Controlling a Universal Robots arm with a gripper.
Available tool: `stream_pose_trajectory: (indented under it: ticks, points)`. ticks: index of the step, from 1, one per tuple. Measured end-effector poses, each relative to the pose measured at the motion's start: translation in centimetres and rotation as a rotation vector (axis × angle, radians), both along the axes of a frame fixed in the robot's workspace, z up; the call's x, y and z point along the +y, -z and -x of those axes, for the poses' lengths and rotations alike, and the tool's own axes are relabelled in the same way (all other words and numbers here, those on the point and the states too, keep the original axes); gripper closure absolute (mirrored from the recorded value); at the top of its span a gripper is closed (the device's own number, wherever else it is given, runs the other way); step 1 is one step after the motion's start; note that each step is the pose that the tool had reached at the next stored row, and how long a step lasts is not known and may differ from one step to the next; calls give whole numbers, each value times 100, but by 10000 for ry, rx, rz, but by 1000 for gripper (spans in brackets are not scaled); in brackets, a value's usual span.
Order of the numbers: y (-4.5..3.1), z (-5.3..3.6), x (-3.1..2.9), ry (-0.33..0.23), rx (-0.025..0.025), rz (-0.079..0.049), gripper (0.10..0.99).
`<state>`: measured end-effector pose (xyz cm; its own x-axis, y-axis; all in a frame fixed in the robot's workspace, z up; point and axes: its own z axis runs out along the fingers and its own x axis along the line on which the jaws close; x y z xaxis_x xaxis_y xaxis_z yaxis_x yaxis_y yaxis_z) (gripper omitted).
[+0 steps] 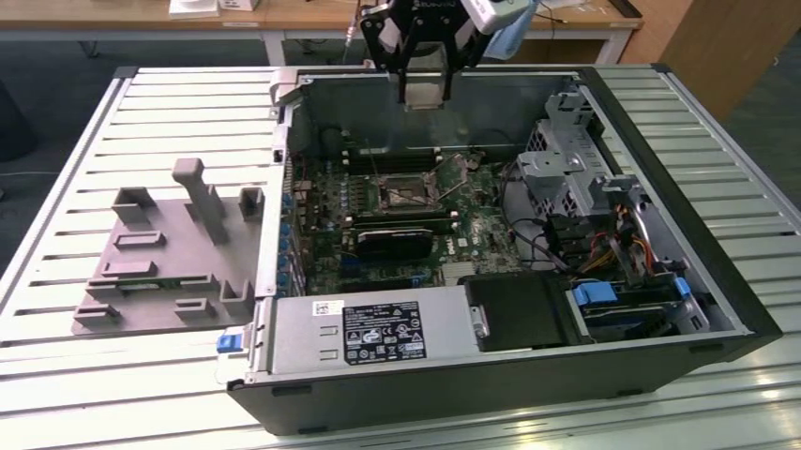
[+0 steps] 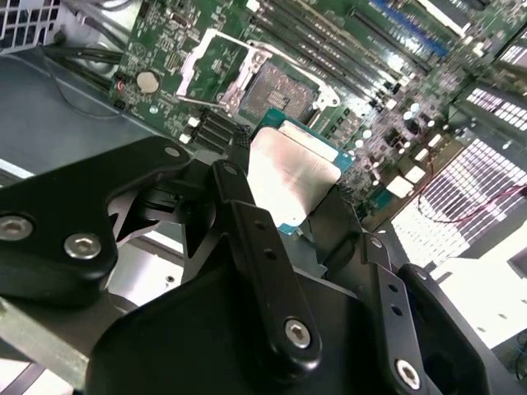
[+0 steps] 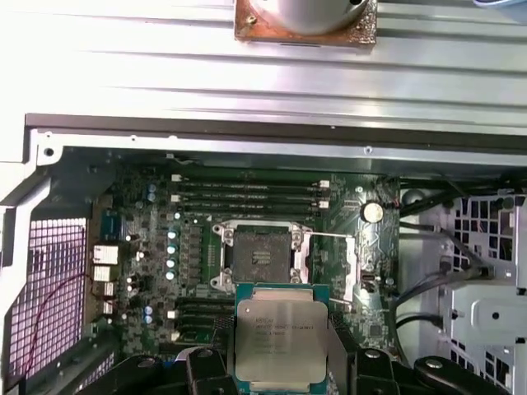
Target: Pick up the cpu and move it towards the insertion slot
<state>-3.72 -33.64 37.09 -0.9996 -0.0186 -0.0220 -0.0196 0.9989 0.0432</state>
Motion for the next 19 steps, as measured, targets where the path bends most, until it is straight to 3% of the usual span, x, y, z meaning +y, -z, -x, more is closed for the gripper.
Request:
stream_pose_trajectory:
  ticks: [11, 19]
  points:
    - [50, 0, 195, -2, -1, -2, 549]
    - [51, 0, 206, -2, -1, -1, 549]
